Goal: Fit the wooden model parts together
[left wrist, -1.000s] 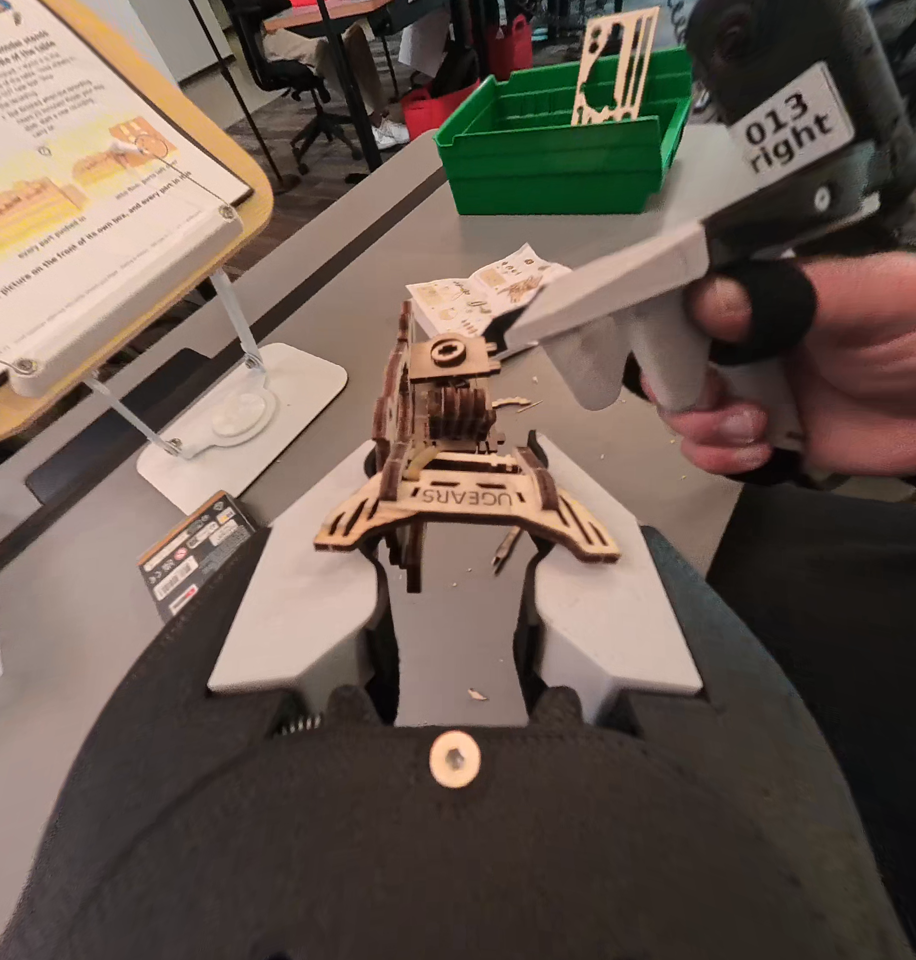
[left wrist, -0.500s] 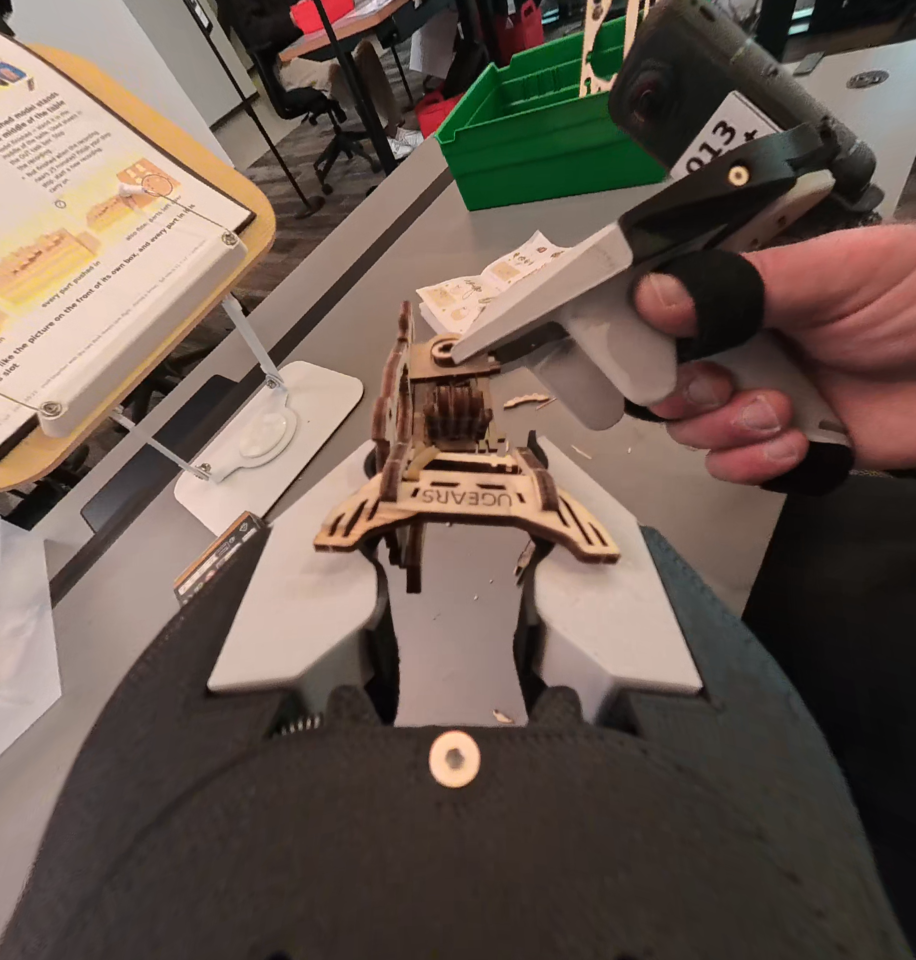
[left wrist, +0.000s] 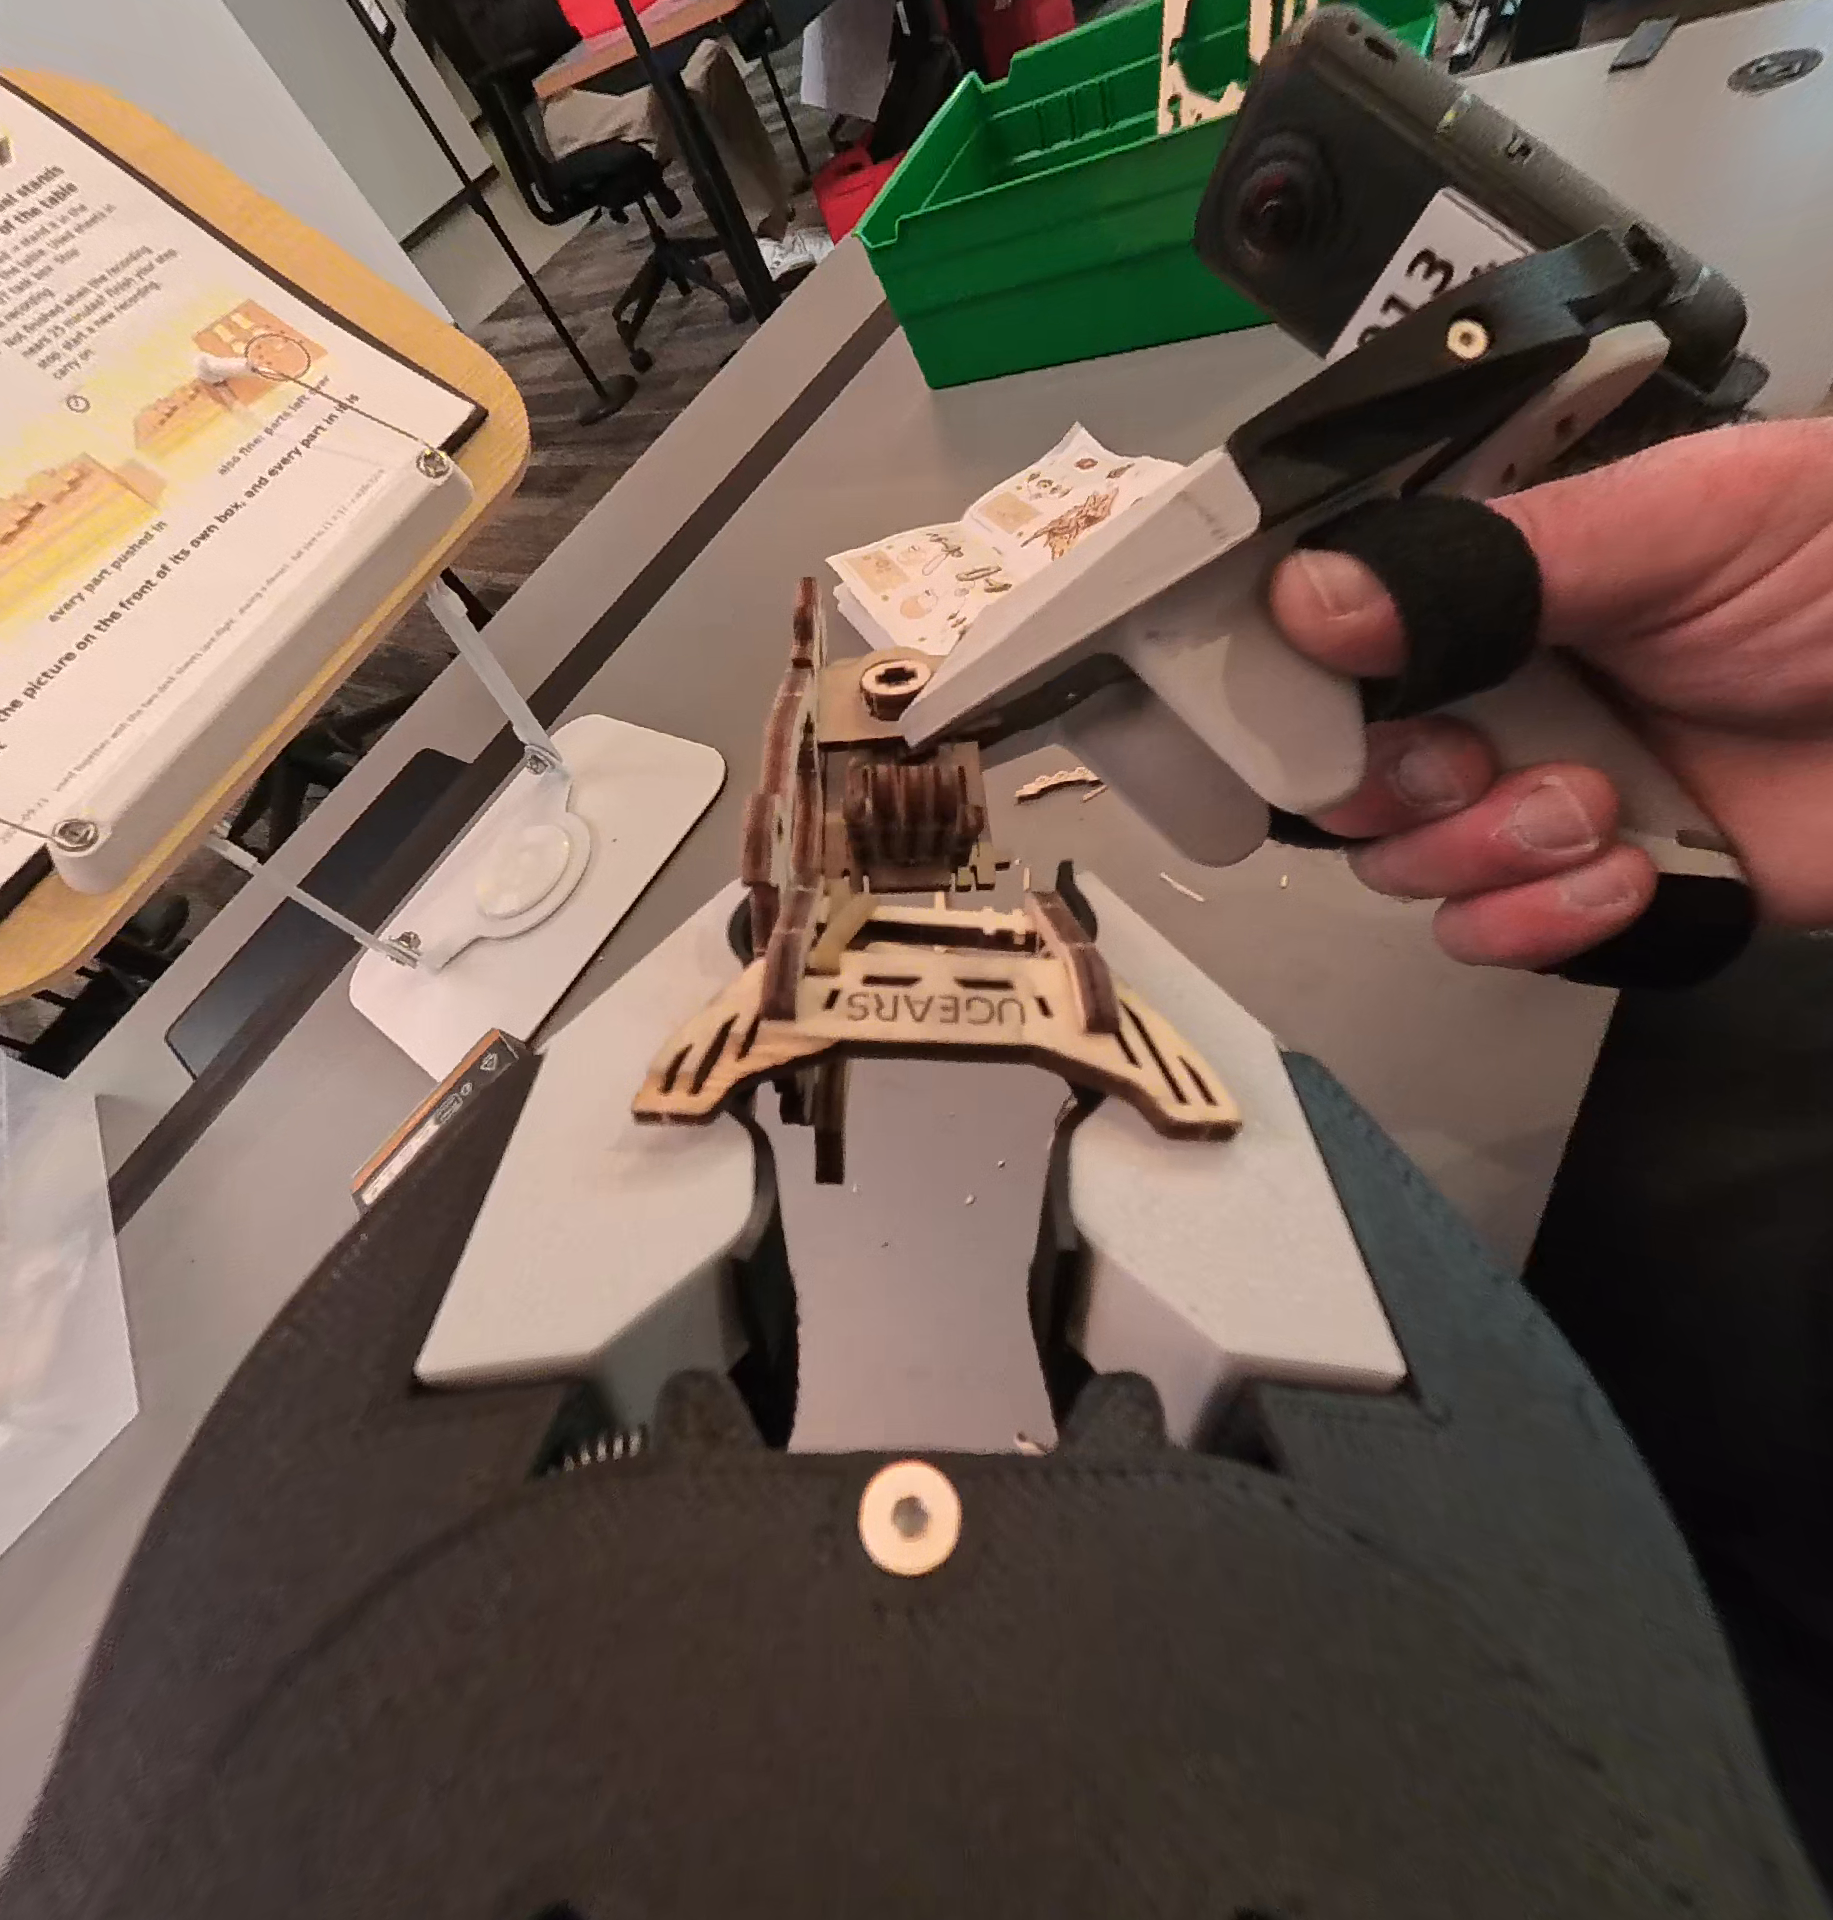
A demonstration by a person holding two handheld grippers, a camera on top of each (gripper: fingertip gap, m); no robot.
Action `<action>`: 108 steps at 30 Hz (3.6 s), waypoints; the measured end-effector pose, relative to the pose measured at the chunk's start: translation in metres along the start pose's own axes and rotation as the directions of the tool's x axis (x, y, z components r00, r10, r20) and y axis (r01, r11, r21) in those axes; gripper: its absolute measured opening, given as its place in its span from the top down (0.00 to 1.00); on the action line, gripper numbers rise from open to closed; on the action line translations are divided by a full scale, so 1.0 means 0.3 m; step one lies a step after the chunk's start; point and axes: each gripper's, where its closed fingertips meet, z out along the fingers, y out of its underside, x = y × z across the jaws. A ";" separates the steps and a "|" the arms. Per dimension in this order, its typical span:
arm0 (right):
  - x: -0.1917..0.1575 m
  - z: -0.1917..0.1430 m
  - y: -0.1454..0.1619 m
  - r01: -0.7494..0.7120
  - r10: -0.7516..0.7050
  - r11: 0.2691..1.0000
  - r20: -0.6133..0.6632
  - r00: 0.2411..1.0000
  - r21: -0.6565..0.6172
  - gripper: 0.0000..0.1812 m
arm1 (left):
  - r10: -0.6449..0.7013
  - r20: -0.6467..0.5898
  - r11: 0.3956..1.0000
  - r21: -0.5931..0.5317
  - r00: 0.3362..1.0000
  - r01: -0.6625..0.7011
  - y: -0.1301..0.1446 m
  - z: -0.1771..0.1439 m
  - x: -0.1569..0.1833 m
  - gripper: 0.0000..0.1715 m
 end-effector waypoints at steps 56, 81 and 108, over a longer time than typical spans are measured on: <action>0.132 -0.018 0.180 0.137 -0.177 0.852 -0.031 0.984 -0.505 0.84 | -0.621 -0.757 0.692 -0.406 0.205 0.597 0.143 -0.045 0.153 0.76; 0.115 -0.008 0.201 0.028 -0.035 0.869 -0.005 0.999 -0.495 0.90 | -0.651 -0.727 0.682 -0.434 0.218 0.589 0.126 -0.037 0.182 0.76; 0.145 -0.039 0.272 -0.132 0.124 0.769 -0.057 0.991 -0.626 0.88 | -0.668 -0.650 0.741 -0.537 0.362 0.404 0.197 -0.048 0.214 0.76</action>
